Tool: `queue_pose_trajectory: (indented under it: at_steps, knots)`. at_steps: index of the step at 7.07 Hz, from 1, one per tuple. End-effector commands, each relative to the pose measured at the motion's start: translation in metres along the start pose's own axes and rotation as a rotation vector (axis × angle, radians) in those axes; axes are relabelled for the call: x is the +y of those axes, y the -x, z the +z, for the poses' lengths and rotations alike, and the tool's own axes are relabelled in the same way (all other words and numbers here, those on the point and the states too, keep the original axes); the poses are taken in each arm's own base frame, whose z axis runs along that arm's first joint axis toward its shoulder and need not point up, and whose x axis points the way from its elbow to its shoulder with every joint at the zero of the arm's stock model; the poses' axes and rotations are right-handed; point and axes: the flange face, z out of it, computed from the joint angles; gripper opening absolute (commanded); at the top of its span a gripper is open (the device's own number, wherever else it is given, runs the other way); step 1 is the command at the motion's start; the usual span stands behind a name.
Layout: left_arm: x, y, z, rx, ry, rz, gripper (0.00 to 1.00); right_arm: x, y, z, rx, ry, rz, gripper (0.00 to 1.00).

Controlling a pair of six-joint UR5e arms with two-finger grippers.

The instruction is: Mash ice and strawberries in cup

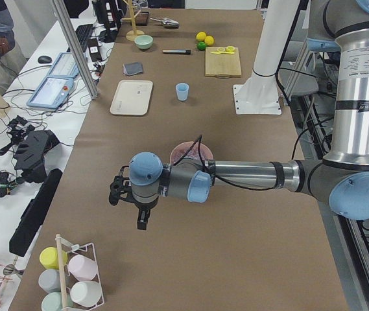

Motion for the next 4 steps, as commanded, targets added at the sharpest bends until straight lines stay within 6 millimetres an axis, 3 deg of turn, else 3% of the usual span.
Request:
queue_pose_trajectory:
  at_steps: [1,4]
  knots:
    - [-0.0012,-0.0010,-0.0009,-0.001,-0.002,0.002,0.97,-0.0054,-0.0093,0.0161,-0.001,-0.020,-0.019,1.00]
    - [0.0004,-0.0003,-0.0002,0.001,-0.001,0.001,0.97,-0.0062,-0.0023,0.0074,-0.008,-0.035,-0.027,1.00]
